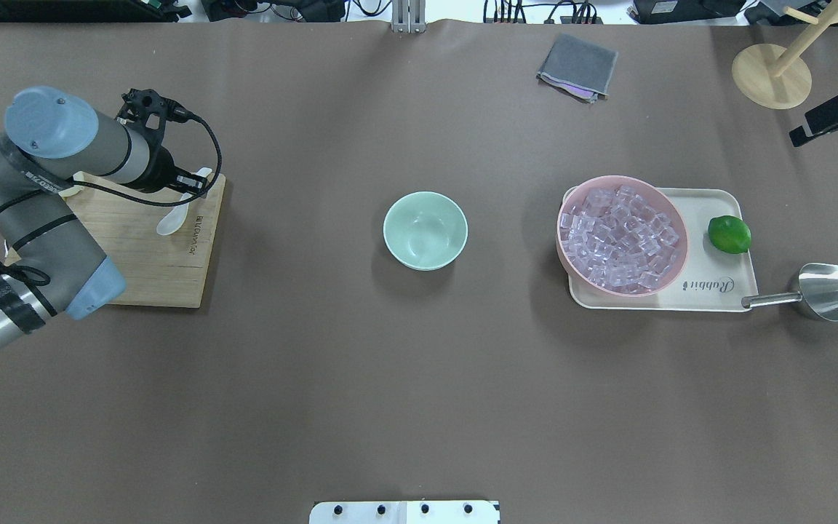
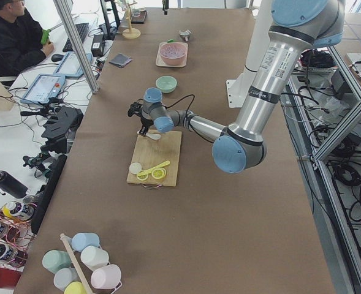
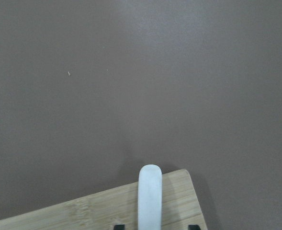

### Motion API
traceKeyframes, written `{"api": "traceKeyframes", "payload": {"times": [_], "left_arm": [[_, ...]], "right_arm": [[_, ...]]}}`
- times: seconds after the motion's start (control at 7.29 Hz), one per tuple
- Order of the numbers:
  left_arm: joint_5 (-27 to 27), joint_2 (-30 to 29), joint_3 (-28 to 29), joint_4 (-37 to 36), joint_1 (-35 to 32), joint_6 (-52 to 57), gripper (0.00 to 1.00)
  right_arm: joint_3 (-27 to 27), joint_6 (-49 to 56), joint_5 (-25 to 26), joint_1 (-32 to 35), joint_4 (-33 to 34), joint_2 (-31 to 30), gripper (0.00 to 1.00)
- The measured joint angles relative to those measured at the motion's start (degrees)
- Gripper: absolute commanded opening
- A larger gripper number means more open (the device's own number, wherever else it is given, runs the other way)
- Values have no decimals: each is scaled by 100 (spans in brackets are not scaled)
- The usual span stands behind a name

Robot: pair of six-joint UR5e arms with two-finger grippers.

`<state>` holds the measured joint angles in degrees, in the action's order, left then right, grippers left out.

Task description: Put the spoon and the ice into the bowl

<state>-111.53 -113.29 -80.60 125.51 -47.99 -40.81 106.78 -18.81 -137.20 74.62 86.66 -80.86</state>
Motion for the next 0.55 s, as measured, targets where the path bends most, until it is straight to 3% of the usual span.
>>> {"api": "traceKeyframes", "payload": {"times": [0.14, 0.27, 0.55], "left_arm": [[0, -3, 29, 2, 0, -3, 22], [0, -13, 47, 4, -1, -3, 0], [-35, -34, -60, -24, -71, -10, 0]], "right_arm": [[-4, -1, 0, 0, 0, -1, 100], [-6, -5, 0, 0, 0, -5, 100], [7, -25, 0, 0, 0, -3, 100]]}}
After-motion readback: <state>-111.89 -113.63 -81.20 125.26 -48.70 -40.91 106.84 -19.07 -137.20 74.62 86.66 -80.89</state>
